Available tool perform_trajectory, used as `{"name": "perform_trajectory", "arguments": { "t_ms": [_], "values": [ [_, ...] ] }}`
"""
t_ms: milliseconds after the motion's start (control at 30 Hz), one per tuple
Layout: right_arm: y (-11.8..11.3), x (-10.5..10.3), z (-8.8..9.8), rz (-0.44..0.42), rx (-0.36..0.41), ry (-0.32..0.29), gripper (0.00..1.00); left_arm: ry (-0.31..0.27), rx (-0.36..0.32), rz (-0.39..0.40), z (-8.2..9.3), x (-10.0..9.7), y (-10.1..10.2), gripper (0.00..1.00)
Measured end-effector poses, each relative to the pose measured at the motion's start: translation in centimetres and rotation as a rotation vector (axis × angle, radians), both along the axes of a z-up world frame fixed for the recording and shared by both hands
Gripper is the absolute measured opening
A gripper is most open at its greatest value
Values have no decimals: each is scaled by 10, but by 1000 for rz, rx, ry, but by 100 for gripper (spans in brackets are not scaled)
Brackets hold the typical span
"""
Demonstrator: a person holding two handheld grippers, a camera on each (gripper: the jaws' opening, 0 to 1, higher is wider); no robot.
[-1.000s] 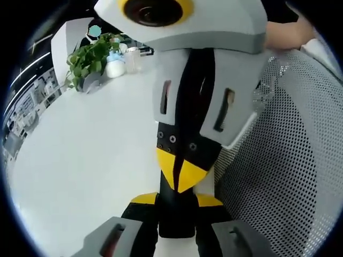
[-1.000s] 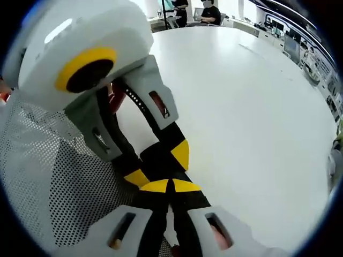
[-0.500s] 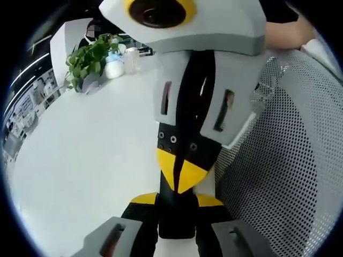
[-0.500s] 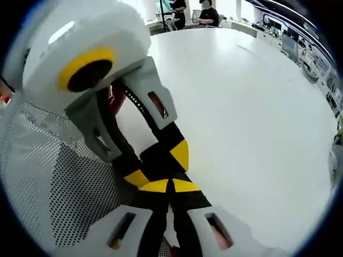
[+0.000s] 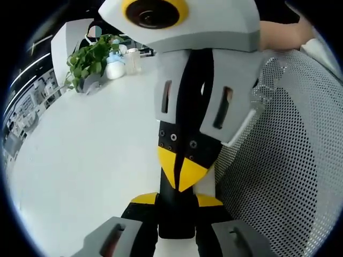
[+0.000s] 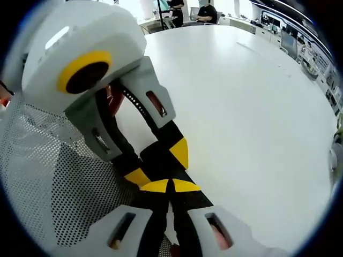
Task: Press the specified remote control buttons in sequence, fully releasing each button before pressing the next.
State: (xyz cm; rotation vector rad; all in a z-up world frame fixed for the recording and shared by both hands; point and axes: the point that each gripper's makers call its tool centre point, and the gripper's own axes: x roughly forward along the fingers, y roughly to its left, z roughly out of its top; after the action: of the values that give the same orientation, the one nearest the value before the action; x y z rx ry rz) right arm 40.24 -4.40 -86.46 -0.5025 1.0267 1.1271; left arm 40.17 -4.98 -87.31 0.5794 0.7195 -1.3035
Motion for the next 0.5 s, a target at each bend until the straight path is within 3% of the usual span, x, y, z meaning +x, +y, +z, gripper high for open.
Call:
{"name": "perform_trajectory", "arguments": {
  "t_ms": [267, 500],
  "values": [
    [1, -1, -1, 35, -25, -53, 0, -2, 4, -1, 0, 0, 0, 25],
    [1, 1, 0, -49, 15, 23, 0, -2, -2, 8, 0, 1, 0, 25]
  ]
}}
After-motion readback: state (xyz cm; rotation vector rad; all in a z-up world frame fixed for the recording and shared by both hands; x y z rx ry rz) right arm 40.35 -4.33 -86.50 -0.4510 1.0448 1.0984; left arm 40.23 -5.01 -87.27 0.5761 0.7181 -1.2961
